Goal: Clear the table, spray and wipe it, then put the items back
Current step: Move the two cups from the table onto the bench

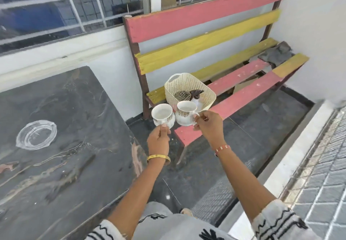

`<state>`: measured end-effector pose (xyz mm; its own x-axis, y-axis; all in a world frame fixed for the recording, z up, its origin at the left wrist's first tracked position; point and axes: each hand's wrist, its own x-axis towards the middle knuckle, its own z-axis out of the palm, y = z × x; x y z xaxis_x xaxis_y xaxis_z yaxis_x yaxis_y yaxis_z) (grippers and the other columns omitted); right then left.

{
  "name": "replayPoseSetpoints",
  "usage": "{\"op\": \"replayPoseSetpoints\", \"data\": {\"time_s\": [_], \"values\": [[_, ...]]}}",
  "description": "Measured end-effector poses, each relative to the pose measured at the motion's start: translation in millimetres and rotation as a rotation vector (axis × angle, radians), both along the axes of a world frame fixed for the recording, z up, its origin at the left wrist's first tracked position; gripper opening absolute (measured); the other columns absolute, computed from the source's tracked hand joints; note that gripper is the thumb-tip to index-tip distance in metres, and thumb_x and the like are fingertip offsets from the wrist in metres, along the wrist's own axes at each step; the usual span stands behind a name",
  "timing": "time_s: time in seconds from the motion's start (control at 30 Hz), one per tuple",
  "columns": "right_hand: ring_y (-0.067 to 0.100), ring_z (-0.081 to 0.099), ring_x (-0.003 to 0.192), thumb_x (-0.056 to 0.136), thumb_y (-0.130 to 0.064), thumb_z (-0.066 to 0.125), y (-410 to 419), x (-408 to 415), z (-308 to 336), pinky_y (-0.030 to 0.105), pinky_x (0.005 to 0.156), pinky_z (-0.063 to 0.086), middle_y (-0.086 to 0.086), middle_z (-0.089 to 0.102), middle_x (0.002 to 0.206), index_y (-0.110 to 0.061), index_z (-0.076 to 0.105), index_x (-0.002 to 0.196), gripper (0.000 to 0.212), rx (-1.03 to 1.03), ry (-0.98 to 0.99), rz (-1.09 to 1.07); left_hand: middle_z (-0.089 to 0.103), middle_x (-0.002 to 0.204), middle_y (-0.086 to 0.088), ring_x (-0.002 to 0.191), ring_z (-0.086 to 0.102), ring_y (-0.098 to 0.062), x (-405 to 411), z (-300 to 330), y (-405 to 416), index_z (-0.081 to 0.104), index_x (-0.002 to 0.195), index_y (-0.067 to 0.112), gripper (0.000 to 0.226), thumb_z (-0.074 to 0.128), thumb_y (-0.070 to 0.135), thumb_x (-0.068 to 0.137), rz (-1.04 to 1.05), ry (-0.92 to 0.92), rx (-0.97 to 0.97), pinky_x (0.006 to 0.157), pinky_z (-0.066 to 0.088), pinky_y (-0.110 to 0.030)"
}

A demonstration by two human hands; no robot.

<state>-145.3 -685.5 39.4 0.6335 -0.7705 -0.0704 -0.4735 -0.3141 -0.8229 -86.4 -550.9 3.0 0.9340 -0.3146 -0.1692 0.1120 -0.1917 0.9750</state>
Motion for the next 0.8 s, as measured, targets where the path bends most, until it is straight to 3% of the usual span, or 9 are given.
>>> {"op": "replayPoseSetpoints", "data": {"time_s": [0.07,0.13,0.2,0.43,0.6,0.7,0.8], "values": [[0.026,0.069,0.063,0.089,-0.012,0.059,-26,-10,1,0.031,0.066,0.051,0.018,0.069,0.066,-0.013,0.058,0.065,0.024,0.004,-0.007,0.002,0.043,0.053,0.000,0.053,0.040,-0.019,-8,-1,-31,0.048,0.057,0.020,0.041,0.038,0.022,0.097,-0.001,-0.014,0.003,0.054,0.033,-0.026],[0.005,0.064,0.047,0.089,-0.010,0.058,-49,-16,0,0.019,0.054,0.048,0.017,0.067,0.067,-0.007,0.062,0.071,0.018,0.026,-0.024,-0.006,0.044,0.052,0.001,0.059,0.041,-0.021,-10,-3,-58,0.048,0.056,0.022,0.042,0.039,0.023,0.097,-0.001,-0.007,0.014,0.062,0.035,-0.029],[-0.003,0.058,0.039,0.089,-0.010,0.059,-73,-17,-4,0.012,0.047,0.045,0.013,0.065,0.065,-0.001,0.064,0.077,0.016,0.066,-0.037,-0.029,0.044,0.053,0.002,0.058,0.041,-0.021,-7,-7,-82,0.049,0.056,0.022,0.042,0.039,0.024,0.097,-0.010,0.011,0.030,0.065,0.036,-0.031],[0.002,0.059,0.041,0.090,-0.013,0.058,-174,10,-22,0.030,0.062,0.053,0.002,0.061,0.055,-0.007,0.062,0.077,0.015,0.115,-0.027,-0.055,0.045,0.053,0.002,0.054,0.042,-0.014,18,-22,-185,0.049,0.057,0.021,0.041,0.039,0.023,0.097,-0.018,0.033,0.026,0.064,0.035,-0.028],[0.018,0.065,0.052,0.090,-0.012,0.058,-256,44,-40,0.045,0.066,0.057,0.009,0.063,0.058,0.006,0.064,0.081,0.021,0.128,0.010,-0.042,0.043,0.051,0.002,0.057,0.040,-0.020,54,-44,-267,0.048,0.054,0.026,0.042,0.040,0.026,0.095,-0.009,0.075,0.022,0.065,0.033,-0.033],[0.003,0.060,0.042,0.090,-0.011,0.057,-304,63,-46,0.030,0.057,0.052,0.025,0.067,0.069,0.008,0.063,0.081,0.022,0.111,0.079,-0.014,0.041,0.049,0.002,0.054,0.037,-0.019,72,-55,-312,0.048,0.053,0.025,0.044,0.040,0.025,0.096,-0.013,0.136,0.043,0.061,0.031,-0.031],[-0.005,0.055,0.037,0.089,-0.009,0.058,-343,83,-54,0.010,0.041,0.039,0.031,0.066,0.075,0.009,0.061,0.078,0.022,0.117,0.105,-0.031,0.043,0.049,0.001,0.060,0.042,-0.020,90,-55,-351,0.048,0.053,0.024,0.044,0.040,0.024,0.096,-0.030,0.181,0.078,0.061,0.032,-0.031]]}}
